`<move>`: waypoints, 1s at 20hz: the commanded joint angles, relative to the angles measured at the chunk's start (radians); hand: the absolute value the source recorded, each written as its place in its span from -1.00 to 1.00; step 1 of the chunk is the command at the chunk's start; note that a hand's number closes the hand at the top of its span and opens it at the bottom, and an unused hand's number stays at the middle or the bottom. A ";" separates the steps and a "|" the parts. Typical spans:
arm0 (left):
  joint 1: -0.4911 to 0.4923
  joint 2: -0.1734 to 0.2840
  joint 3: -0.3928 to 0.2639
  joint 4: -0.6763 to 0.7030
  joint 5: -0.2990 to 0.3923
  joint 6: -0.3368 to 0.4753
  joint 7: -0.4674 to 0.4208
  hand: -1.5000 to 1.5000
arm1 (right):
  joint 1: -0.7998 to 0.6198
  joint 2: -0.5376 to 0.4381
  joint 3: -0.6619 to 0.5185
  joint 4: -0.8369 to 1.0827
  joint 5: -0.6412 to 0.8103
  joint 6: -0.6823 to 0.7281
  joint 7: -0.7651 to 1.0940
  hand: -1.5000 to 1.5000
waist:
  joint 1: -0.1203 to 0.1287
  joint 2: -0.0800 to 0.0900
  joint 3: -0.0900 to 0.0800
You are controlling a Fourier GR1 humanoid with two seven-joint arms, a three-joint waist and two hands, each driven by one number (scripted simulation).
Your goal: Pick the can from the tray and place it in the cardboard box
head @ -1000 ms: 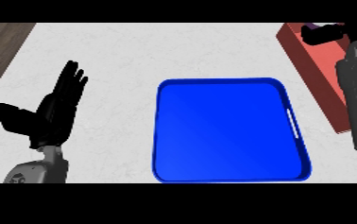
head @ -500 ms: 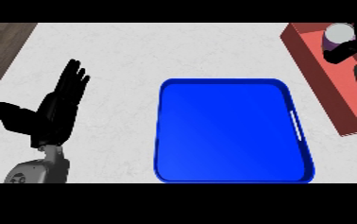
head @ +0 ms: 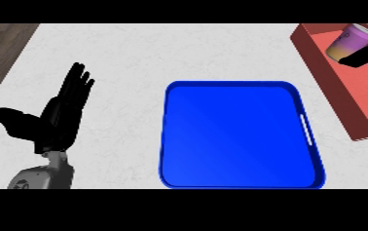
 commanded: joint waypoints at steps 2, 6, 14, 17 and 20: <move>-0.075 0.019 0.028 0.007 0.015 0.009 0.054 0.00 | -0.022 0.038 -0.100 -0.032 -0.102 -0.212 -0.147 -1.00 | -0.008 0.001 0.002; -0.022 0.005 0.011 -0.016 0.001 0.016 0.045 0.00 | -0.065 0.023 -0.217 -0.013 -0.250 -0.178 -0.233 -1.00 | -0.012 -0.007 0.000; 0.001 -0.002 0.017 -0.006 0.003 0.012 0.015 0.00 | -0.081 -0.002 -0.482 0.027 -0.572 -0.022 -0.308 -1.00 | -0.025 -0.009 0.000; -0.027 -0.001 0.015 -0.001 0.003 0.013 0.034 0.00 | -0.055 -0.072 -0.535 0.068 -0.635 0.045 -0.364 -1.00 | -0.022 -0.006 0.000; 0.005 0.030 0.046 0.010 0.018 -0.024 -0.004 0.00 | -0.021 -0.106 -0.557 0.067 -0.676 0.056 -0.382 -1.00 | -0.026 -0.010 -0.002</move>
